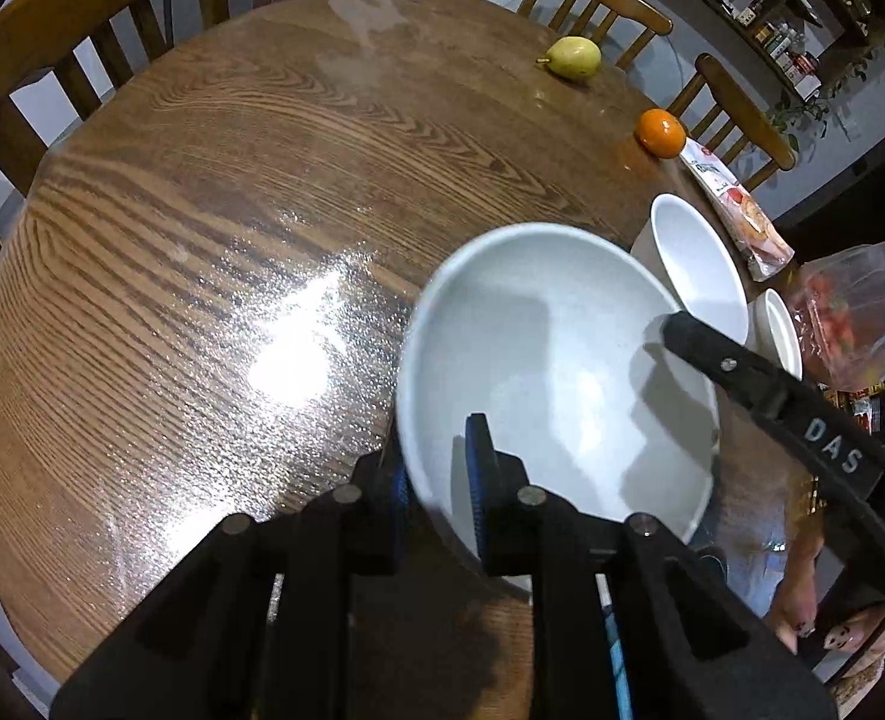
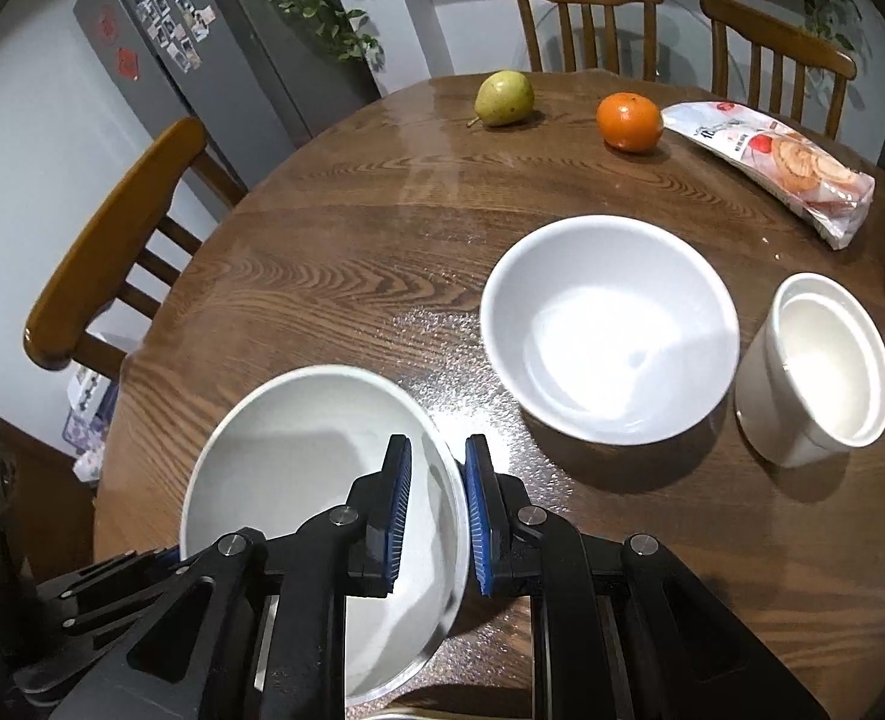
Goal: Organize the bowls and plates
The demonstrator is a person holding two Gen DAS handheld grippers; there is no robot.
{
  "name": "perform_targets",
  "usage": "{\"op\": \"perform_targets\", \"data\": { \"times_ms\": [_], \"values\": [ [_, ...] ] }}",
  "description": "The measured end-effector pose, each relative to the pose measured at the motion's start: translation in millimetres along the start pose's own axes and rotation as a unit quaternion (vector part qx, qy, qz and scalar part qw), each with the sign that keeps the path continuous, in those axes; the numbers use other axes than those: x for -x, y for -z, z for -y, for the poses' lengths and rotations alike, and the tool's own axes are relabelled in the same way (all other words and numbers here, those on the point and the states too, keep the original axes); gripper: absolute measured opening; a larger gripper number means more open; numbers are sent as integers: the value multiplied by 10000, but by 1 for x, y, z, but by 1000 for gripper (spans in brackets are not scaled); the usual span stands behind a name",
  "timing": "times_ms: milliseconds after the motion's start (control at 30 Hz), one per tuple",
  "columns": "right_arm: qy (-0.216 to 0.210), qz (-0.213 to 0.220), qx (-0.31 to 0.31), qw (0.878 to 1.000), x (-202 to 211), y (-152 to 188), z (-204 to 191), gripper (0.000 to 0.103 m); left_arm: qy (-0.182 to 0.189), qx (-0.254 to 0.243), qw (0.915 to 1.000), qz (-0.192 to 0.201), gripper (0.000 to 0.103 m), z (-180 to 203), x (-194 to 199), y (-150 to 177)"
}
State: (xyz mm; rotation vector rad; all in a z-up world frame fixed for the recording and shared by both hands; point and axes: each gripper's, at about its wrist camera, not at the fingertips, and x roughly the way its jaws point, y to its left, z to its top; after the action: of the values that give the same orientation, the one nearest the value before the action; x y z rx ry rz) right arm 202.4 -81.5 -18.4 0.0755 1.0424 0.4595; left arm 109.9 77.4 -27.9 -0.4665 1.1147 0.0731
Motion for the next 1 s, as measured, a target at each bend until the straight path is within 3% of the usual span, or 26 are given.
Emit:
{"op": "perform_targets", "data": {
  "times_ms": [167,300,367,400,667,833,933,1000],
  "values": [
    [-171,276,-367,9988,28,-7,24,38,10,51,9995,327,25,-1,22,-12],
    [-294,743,-854,9931,68,-13,58,46,37,17,9976,696,34,7,44,-28],
    [-280,950,-995,9901,83,-13,72,63,125,12,9960,884,50,13,54,-39],
    [-309,1061,-1092,9879,92,-14,81,64,161,15,9952,968,54,19,57,-45],
    [-754,1308,-1550,9763,90,-48,109,65,95,-505,9944,929,57,86,36,-100],
    [-506,830,-1380,9857,42,-72,109,64,114,-790,9957,472,56,112,-10,-107],
    [-348,554,-1309,9892,16,-81,111,48,190,-826,9963,126,55,121,-38,-104],
    [-145,356,-1248,9914,1,-83,114,43,155,-868,9961,-45,54,124,-53,-100]
  ]
}}
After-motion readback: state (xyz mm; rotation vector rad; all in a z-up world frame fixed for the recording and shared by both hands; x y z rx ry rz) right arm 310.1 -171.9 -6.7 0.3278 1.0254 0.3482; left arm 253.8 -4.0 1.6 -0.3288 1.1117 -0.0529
